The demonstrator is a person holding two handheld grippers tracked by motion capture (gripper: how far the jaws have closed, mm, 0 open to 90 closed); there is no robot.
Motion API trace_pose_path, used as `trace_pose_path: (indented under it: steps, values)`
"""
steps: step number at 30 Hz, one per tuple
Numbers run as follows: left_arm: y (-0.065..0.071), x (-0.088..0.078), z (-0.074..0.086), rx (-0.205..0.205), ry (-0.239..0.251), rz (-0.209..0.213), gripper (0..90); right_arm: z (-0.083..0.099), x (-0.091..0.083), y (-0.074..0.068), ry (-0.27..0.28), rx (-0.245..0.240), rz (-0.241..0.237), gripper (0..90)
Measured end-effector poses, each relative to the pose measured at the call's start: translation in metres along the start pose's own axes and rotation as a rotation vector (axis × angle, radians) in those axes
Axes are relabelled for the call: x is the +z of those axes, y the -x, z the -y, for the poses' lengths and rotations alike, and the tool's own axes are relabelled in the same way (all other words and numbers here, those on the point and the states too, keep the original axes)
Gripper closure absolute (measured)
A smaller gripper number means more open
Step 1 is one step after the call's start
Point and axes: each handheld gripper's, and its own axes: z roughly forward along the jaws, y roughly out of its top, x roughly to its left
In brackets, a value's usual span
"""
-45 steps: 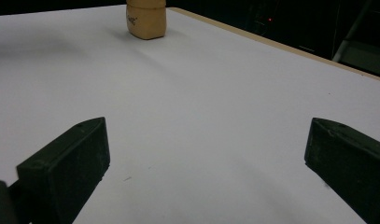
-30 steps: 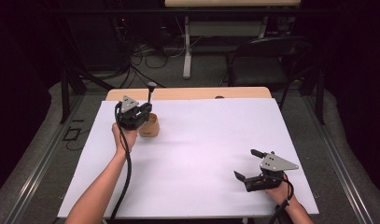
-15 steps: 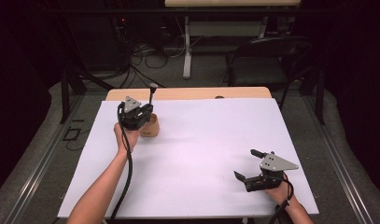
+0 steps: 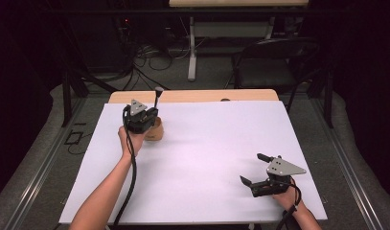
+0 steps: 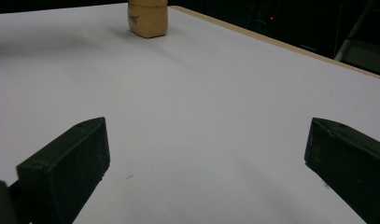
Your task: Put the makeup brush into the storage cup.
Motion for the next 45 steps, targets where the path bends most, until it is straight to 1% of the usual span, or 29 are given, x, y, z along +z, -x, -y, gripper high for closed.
trace_pose_path:
  steps: [18, 22, 30, 31, 32, 33, 35, 36, 37, 38, 40, 41, 42, 45]
  values:
    - [-0.001, 0.005, 0.006, 0.006, -0.036, 0.003, 78.9, 0.0, 0.0, 0.0, -0.001, 0.0, 0.0, 0.0]
    - [-0.002, 0.006, 0.006, 0.002, -0.037, 0.003, 78.7, 0.0, 0.0, 0.0, -0.001, 0.0, -0.001, 0.0]
    - [-0.001, 0.006, 0.006, 0.008, -0.042, 0.003, 78.1, 0.0, 0.0, -0.001, 0.0, -0.004, -0.003, 0.0]
    - [-0.001, 0.006, 0.006, 0.008, -0.04, 0.003, 75.7, 0.0, 0.0, -0.001, 0.0, -0.004, -0.003, 0.0]
    - [-0.001, 0.006, 0.006, 0.01, -0.037, 0.008, 69.1, 0.0, 0.0, -0.001, -0.001, -0.003, -0.003, 0.0]
    - [-0.001, 0.005, 0.005, 0.014, -0.036, 0.004, 59.9, 0.0, 0.0, -0.001, 0.0, -0.004, -0.003, 0.0]
    - [-0.001, 0.003, 0.004, 0.021, -0.03, 0.003, 48.1, 0.0, 0.0, 0.0, 0.0, -0.005, -0.003, 0.0]
    - [0.0, 0.002, 0.003, 0.02, -0.026, -0.007, 42.1, 0.0, 0.0, 0.0, -0.001, -0.004, -0.004, 0.0]
    - [0.001, 0.001, 0.002, 0.028, -0.026, -0.01, 36.2, 0.0, 0.0, -0.001, -0.001, -0.004, -0.004, 0.0]
    - [0.001, 0.0, 0.001, 0.038, -0.028, -0.011, 31.3, 0.0, 0.0, -0.001, -0.001, -0.005, -0.004, 0.0]
    - [0.003, -0.001, 0.0, 0.041, -0.028, -0.013, 22.7, 0.0, 0.0, 0.0, -0.001, -0.005, -0.004, 0.0]
    - [0.003, -0.002, -0.001, 0.051, -0.03, -0.004, 17.8, 0.0, 0.001, 0.0, 0.002, -0.003, -0.004, 0.0]
    - [0.005, -0.003, -0.002, 0.063, -0.04, 0.0, 16.1, 0.0, 0.001, 0.0, 0.003, -0.004, -0.004, 0.0]
    - [0.007, -0.005, -0.003, 0.079, -0.045, 0.01, 13.8, 0.0, 0.001, 0.0, 0.002, -0.004, -0.004, 0.0]
